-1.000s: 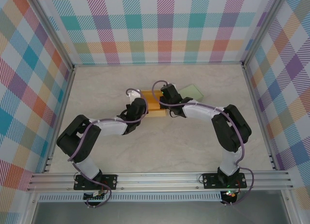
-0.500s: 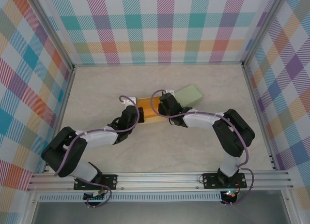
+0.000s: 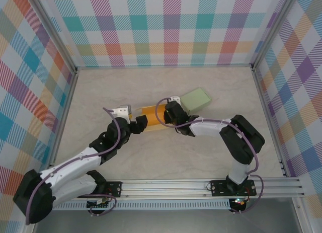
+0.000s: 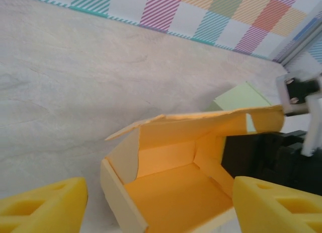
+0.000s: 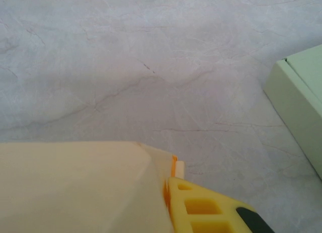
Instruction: Fold the paper box
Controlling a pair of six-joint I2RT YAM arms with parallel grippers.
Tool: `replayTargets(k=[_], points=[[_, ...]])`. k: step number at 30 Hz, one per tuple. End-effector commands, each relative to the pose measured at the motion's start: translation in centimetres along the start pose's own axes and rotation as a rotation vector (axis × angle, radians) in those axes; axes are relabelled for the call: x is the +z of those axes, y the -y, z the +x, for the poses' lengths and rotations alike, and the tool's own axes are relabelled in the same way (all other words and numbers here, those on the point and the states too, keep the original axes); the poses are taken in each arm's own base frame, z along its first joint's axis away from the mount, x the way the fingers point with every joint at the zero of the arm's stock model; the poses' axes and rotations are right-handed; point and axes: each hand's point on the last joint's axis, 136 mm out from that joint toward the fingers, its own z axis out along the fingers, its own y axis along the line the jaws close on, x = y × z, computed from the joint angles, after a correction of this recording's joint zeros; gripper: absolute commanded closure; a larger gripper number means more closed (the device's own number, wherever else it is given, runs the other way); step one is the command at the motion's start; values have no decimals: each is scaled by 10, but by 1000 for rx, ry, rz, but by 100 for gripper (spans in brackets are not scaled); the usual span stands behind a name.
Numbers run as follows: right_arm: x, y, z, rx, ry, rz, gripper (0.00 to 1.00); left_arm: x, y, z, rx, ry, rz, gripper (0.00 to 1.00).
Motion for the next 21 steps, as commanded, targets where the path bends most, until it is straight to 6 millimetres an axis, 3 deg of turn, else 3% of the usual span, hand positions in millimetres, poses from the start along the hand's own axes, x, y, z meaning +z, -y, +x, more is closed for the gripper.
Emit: replayTargets(k=[1,6,10,14,21], points=[[-7,-2,7,-36,-17,-10,85,-23,-2,-8,-22,-19,-12,21],[-13,0,10,-47,-21,-12,83,-51,1,-49,-3,17,-56,16],[-17,-2,13,-74,-30,-19,75,-49,2,-58,84,-54,-122,14],[-23,0,14,-90,-35,-17,72,-28,15,-55,126,-119,-108,19],[-28,3,16,-92,-33,-16,71,29,37,-44,154,-230,-95,43]])
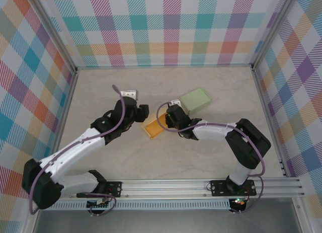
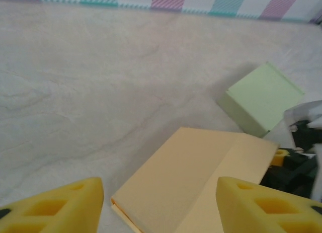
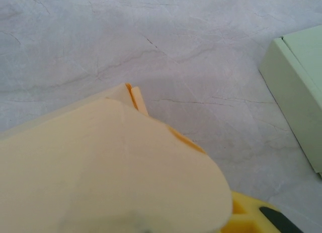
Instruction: Fold the paper box
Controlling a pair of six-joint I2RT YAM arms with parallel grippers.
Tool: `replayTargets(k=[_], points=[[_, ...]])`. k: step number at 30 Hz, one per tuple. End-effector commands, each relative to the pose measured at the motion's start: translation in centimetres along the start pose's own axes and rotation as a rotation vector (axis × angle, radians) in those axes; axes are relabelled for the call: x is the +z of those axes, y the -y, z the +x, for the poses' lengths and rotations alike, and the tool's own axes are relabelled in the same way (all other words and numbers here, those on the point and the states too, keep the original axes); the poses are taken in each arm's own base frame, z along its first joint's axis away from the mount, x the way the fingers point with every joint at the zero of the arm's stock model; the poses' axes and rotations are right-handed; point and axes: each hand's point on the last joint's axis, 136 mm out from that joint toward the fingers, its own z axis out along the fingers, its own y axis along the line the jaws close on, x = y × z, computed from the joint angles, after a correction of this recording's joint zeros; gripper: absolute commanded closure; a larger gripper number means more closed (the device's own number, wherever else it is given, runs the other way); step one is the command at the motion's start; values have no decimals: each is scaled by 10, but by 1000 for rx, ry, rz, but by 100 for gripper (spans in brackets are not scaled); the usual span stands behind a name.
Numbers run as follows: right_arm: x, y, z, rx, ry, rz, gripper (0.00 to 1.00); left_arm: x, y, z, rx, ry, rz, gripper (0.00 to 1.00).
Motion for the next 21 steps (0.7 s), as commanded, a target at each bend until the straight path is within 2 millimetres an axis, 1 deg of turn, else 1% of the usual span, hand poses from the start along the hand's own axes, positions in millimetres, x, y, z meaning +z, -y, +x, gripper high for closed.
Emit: replayTargets(k=[1,4,7,10,12,14,17,19,21], points=[[-8,1,2,-17,1,-4,71,15,19,-7,11,-43,52,46],[-11,2,6,-18,-6,-5,69,37,32,1,1,-97,80,51],[-18,6,10,-5,-12,-9,67,53,33,10,-3,-134,62,56],[-30,11,15,3,-19,-11,64,61,29,19,2,-155,37,58],[-40,15,18,7,-23,-11,62,66,32,17,2,-140,47,60],[-51,22,21,14,-29,-5,62,70,31,23,11,-155,43,62],[-68,31,19,27,-17,17,58,77,32,30,28,-175,45,63],[-80,39,14,31,-10,41,56,83,31,39,50,-195,44,67],[-89,45,10,31,-10,66,54,87,29,45,64,-207,39,69]])
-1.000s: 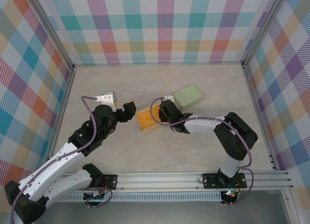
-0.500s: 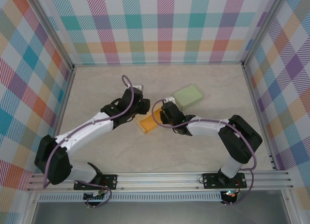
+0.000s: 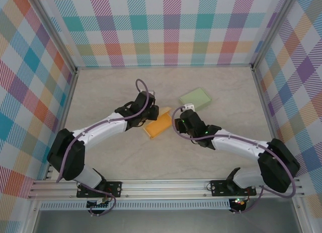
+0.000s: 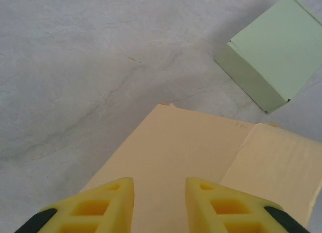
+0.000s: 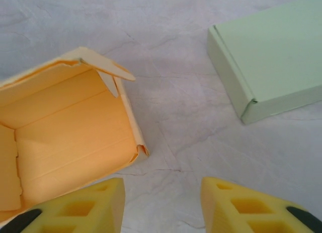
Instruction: Fold the paper box
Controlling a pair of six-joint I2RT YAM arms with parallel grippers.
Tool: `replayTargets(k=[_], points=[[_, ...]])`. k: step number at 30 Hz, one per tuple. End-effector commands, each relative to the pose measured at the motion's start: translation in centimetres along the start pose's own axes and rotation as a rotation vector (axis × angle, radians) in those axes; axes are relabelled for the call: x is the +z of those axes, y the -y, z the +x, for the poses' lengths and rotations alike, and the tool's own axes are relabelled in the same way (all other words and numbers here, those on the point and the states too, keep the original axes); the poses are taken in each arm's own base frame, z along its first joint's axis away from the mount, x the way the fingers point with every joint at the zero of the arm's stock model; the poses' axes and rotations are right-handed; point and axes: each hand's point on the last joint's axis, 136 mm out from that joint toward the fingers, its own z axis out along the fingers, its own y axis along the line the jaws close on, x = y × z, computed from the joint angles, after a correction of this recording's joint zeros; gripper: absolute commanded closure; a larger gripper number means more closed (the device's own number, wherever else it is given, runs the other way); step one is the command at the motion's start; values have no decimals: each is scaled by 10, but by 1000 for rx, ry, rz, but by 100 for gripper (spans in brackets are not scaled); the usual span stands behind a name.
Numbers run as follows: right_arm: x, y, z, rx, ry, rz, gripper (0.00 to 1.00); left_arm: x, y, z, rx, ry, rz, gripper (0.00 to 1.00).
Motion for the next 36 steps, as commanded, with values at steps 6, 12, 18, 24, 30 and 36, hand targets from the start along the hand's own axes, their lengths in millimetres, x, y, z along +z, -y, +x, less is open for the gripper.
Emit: replayTargets(k=[6,12,18,24,30,36], points=[[-28,23,-13,10,-25,127,40,22,3,23,37,-46,42,70],[-29,22,-31,5,-21,139,34,33,-3,43,40,-83,31,71],[-26,19,-39,19,-33,105,34,45,-11,65,36,-122,18,71],[-20,16,-35,58,-71,39,33,59,-19,88,26,-158,-2,72],[-11,14,-27,84,-118,-8,33,63,-20,90,30,-166,-14,74],[-1,6,-21,71,-155,-96,33,30,-10,56,20,-78,31,75]])
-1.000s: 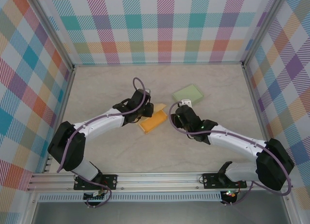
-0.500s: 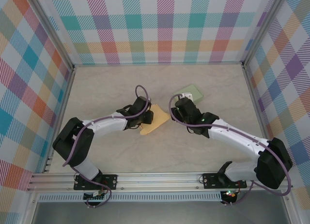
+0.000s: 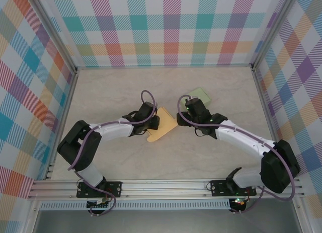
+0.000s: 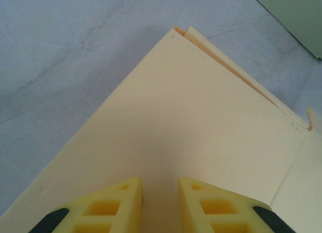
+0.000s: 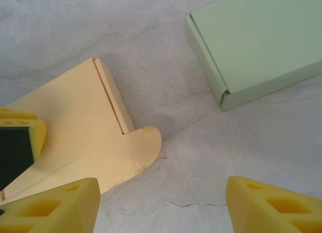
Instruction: Fold the paper box
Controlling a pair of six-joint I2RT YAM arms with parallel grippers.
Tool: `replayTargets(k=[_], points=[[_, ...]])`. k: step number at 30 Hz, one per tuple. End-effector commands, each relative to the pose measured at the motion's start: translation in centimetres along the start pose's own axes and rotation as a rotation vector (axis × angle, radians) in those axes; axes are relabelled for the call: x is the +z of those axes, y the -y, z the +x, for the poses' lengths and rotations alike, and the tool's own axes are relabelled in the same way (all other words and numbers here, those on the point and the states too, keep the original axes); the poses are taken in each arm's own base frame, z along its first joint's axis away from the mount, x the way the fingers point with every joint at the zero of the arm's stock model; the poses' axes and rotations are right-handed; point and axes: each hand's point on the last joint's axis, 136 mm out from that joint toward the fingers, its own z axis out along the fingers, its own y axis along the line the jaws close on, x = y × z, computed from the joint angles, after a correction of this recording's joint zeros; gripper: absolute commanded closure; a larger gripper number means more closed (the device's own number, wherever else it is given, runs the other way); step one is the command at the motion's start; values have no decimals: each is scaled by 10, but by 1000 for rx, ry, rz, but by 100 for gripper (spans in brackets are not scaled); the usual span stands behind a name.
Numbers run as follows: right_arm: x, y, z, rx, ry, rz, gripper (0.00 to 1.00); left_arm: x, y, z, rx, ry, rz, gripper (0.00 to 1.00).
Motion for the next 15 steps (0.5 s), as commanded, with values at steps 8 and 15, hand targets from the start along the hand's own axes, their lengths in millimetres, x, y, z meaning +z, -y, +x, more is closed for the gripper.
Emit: replayTargets(k=[8,15], points=[[12,-24,4,-209,0,-162,30,-93,-47,-32,-78,188,-196,72],[24,-33,7,-312,-8,-197,30,-73,-75,2,-207,105,-197,57]])
